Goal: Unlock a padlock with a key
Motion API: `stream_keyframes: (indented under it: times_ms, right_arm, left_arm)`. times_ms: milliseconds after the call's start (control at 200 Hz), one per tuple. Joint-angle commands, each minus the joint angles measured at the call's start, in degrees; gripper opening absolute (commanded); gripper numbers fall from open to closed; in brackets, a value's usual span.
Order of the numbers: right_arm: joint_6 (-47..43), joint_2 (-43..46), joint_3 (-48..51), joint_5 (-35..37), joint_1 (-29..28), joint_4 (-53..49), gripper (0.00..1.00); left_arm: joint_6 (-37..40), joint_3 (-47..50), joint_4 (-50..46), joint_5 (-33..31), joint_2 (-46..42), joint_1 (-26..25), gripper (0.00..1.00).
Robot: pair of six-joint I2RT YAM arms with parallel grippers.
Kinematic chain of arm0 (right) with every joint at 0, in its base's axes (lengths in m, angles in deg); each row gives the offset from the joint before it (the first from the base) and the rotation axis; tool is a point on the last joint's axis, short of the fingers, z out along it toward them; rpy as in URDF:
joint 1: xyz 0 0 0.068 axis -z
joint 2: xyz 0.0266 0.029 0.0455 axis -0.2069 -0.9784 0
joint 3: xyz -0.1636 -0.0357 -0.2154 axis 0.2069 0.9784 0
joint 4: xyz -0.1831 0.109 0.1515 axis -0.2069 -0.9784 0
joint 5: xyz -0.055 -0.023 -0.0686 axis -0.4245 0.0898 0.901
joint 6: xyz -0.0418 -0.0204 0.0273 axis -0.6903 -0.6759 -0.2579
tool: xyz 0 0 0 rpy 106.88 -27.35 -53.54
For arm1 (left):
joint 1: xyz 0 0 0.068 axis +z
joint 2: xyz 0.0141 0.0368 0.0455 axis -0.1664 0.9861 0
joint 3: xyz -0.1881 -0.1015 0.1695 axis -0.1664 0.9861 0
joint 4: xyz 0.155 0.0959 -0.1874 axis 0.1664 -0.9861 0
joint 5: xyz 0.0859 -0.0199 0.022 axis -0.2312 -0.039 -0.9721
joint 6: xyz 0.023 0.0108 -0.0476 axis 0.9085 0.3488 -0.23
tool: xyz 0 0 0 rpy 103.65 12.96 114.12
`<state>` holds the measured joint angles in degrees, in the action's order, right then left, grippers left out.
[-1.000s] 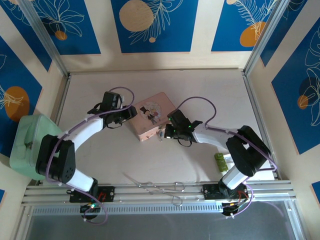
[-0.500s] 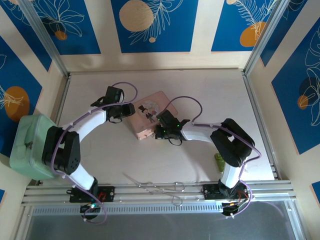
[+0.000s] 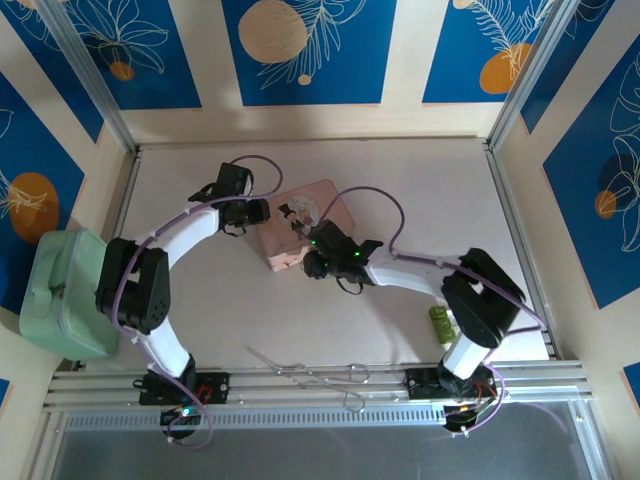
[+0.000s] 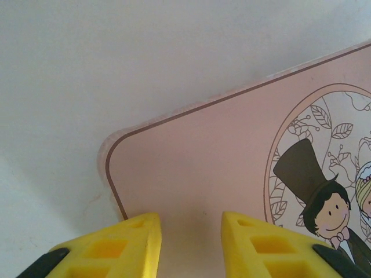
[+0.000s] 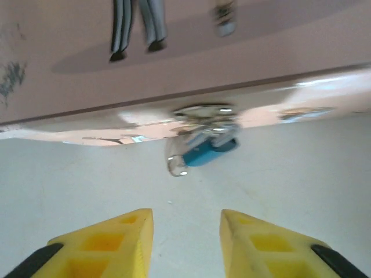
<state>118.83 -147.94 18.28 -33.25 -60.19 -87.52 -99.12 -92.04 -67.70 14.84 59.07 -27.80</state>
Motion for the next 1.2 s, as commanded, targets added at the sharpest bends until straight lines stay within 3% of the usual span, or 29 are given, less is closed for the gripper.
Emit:
stream_keyframes:
  times_ms: [0,160,285,360,470,770,870,1080,1196]
  right_arm:
    - [-1.60,5.44,3.02,2.66,1.80,-2.21,0.41]
    - [-1.31,11.21,6.38,1.08,4.80,-1.47,0.42]
    - [-1.03,14.04,6.52,-1.76,9.27,-2.71,0.44]
    - [-2.22,15.45,4.80,-5.13,13.01,-3.29,0.51]
    - [-3.89,12.11,-1.80,-12.87,19.51,-6.73,0.55]
    - [-6.21,-2.60,-15.48,-18.15,24.16,-13.15,0.52]
    - [-5.16,-6.01,-17.88,-17.11,24.34,-14.65,0.48]
    - [-2.92,-7.97,-17.79,-17.63,24.28,-13.86,0.47]
    - [-2.61,-7.81,-16.89,-18.50,23.46,-13.12,0.40]
  left_arm:
    - [3.13,-2.33,0.80,-0.14,2.41,0.45,0.34]
    - [3.46,-4.43,2.31,2.24,2.31,0.45,0.41]
    - [0.44,-2.49,2.36,1.02,-2.80,0.32,0.57]
    - [-1.84,0.56,2.02,0.85,-7.30,0.06,0.66]
    - [-6.54,7.56,2.31,2.36,-13.58,-0.06,0.74]
    - [-13.13,18.31,3.43,8.10,-19.25,-2.89,0.80]
    - [-13.13,18.82,3.84,8.00,-19.61,-3.66,0.89]
    - [-13.28,17.09,2.90,6.30,-18.13,-3.87,0.88]
    - [-13.26,16.21,2.17,5.22,-16.41,-3.88,0.85]
